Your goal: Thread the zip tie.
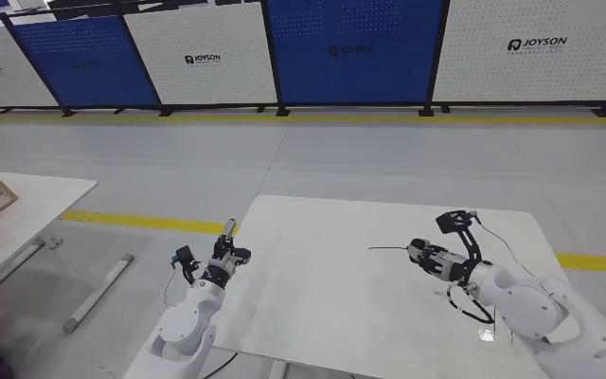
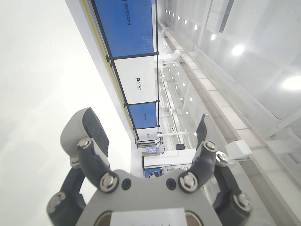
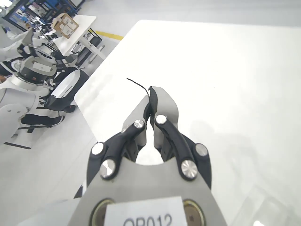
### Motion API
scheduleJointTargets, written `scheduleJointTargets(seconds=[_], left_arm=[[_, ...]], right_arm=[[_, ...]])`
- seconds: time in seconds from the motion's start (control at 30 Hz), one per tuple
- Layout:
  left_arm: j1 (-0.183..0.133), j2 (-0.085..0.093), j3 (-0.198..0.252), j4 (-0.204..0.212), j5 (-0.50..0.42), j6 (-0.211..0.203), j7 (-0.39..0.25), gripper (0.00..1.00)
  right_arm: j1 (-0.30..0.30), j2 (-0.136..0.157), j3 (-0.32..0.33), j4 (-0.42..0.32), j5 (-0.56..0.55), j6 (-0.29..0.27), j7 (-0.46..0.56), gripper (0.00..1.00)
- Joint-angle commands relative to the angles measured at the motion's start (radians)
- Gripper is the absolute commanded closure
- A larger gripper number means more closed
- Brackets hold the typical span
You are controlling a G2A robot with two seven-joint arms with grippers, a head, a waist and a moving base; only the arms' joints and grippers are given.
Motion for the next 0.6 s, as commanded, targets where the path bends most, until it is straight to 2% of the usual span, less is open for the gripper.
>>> scheduleJointTargets(seconds=[0.0,0.13,0.17,0.57], left_arm=[[0.0,0.0,0.0,0.0,0.0,0.0,0.0,0.0],[0.0,0.0,0.0,0.0,0.0,0.0,0.0,0.0],[0.0,0.0,0.0,0.0,0.0,0.0,0.0,0.0],[0.0,0.0,0.0,0.0,0.0,0.0,0.0,0.0]], right_arm=[[-0.012,0.0,0.006,0.012,-0.053,-0.078,-0.041,1.0],[-0.023,-0.003,-0.003,0.011,-0.193,-0.197,-0.102,1.0],[-0.024,-0.005,-0.004,0.018,-0.206,-0.211,-0.105,1.0],[-0.024,-0.006,-0.004,0.021,-0.208,-0.216,-0.104,1.0]])
